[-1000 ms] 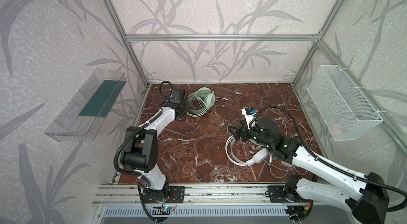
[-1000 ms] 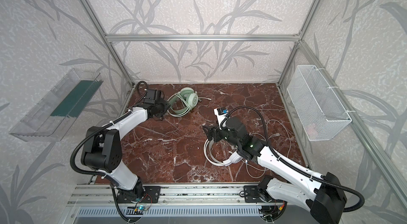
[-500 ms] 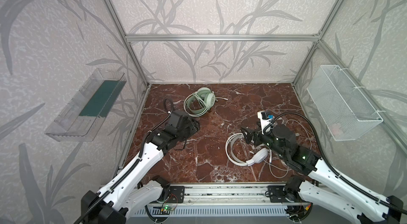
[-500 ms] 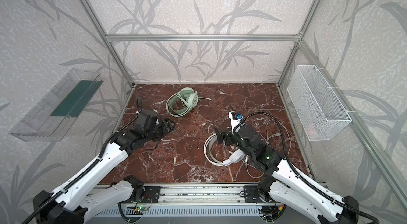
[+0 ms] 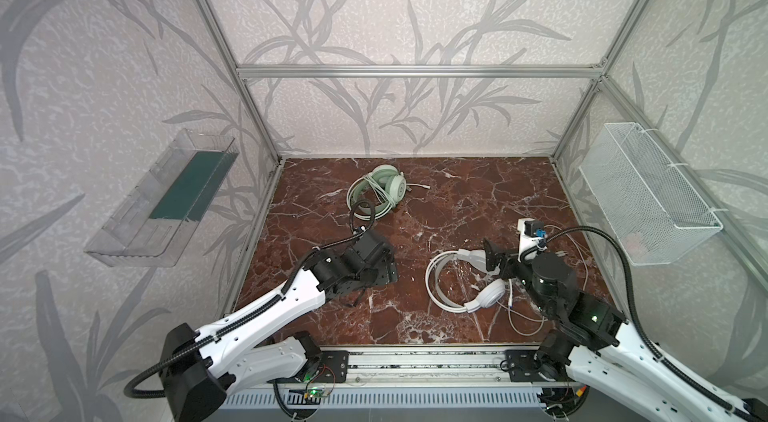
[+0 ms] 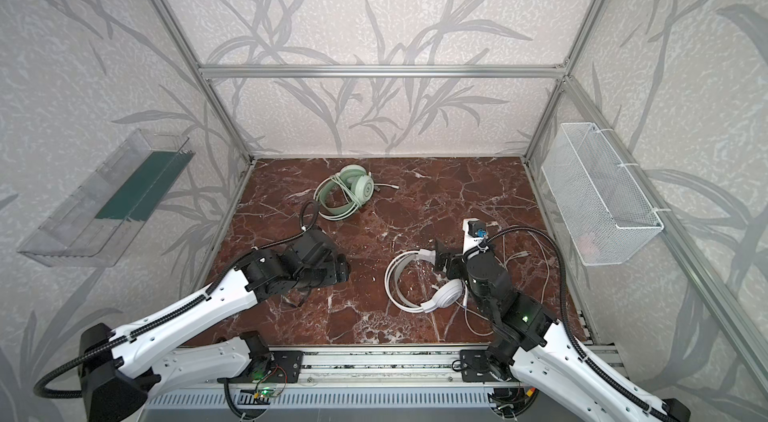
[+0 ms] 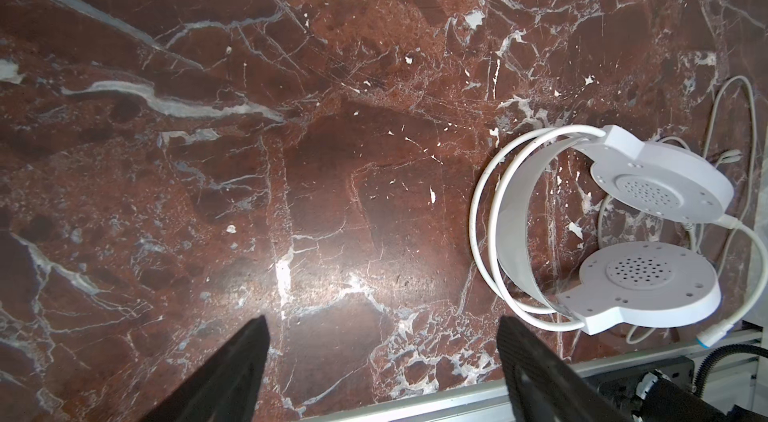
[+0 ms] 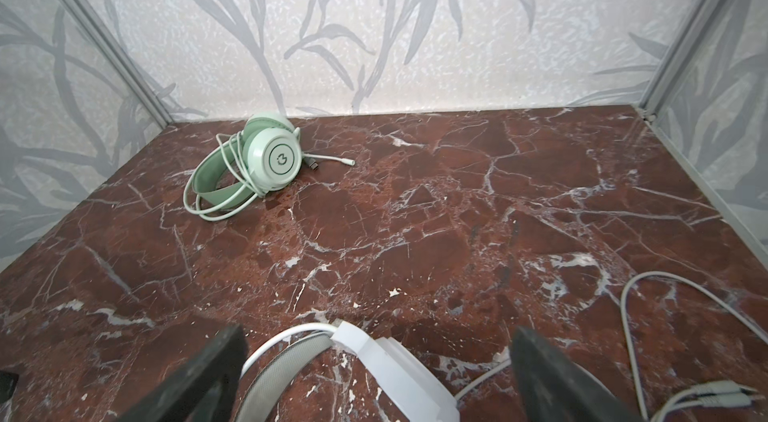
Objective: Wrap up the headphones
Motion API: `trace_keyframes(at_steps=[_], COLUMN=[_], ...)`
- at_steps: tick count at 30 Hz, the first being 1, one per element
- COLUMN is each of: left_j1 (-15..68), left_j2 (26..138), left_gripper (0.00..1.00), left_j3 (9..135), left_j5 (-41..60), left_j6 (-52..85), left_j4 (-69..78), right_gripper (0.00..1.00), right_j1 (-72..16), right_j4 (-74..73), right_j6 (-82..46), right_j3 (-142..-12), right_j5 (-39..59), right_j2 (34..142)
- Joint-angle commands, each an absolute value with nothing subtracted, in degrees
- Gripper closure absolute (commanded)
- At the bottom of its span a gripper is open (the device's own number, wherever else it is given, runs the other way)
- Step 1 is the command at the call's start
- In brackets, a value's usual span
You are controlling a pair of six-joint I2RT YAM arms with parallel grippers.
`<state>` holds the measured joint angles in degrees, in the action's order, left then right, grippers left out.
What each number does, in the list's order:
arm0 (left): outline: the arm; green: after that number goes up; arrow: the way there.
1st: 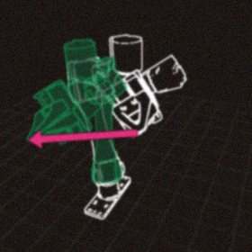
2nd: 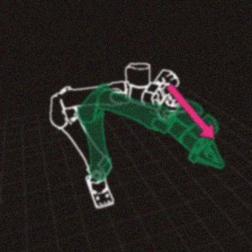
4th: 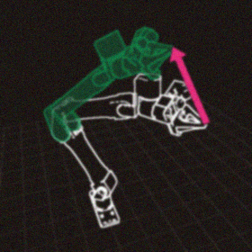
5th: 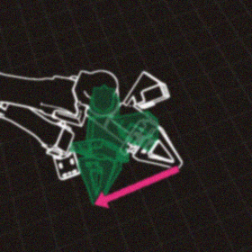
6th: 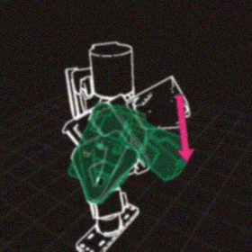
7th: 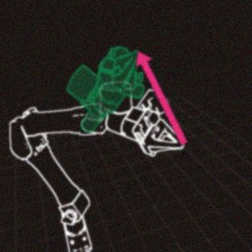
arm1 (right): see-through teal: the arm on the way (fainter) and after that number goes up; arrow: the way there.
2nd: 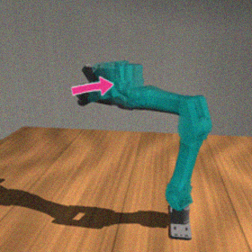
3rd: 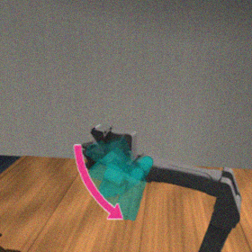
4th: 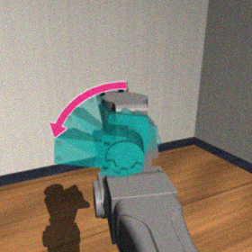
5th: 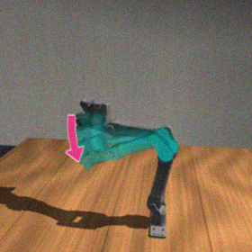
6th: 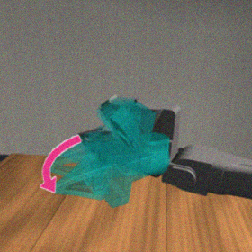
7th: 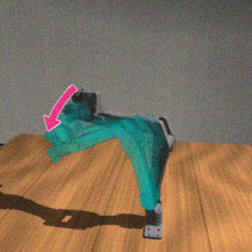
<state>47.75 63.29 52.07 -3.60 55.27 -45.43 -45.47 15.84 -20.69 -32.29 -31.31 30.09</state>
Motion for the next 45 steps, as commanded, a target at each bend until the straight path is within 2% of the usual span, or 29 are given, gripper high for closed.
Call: trace_keyframes(at_steps=[1, 9, 23, 29, 39, 45], left_j1=[50.3, 54.9, 57.7, 58.5, 58.4, 55.2], left_j2=[65.7, 74.4, 89.8, 96.4, 110.0, 112.2], left_gripper=[0.09, 0.07, 0.06, 0.06, 0.03, 0.04], left_j3=[54.8, 63.0, 76.8, 81.0, 93.2, 91.1], left_j5=[-5.9, -8.5, -4.7, -0.9, 1.3, 8.1], left_j6=[53.6, 53.8, 49.4, 48.8, 50.2, 49.2], left_j4=[-45.1, -49.6, -57.3, -57.7, -69.8, -66.0], right_gripper=[0.01, 0.01, 0.01, 0.01, 0.01, 0.01], right_j1=[-45.6, -45.6, -45.6, -45.6, -45.6, -45.6], right_j4=[18.0, 24.5, 38.7, 37.5, 36.9, 36.2], right_j6=[-22.0, -22.6, -19.6, -19.6, -20.2, -19.6], right_j3=[-32.1, -33.4, -41.0, -39.8, -38.6, -38.4], right_j5=[-37.0, -39.3, -40.1, -38.1, -37.4, -36.4], right_j2=[26.1, 20.1, 20.2, 18.7, 17.4, 17.0])
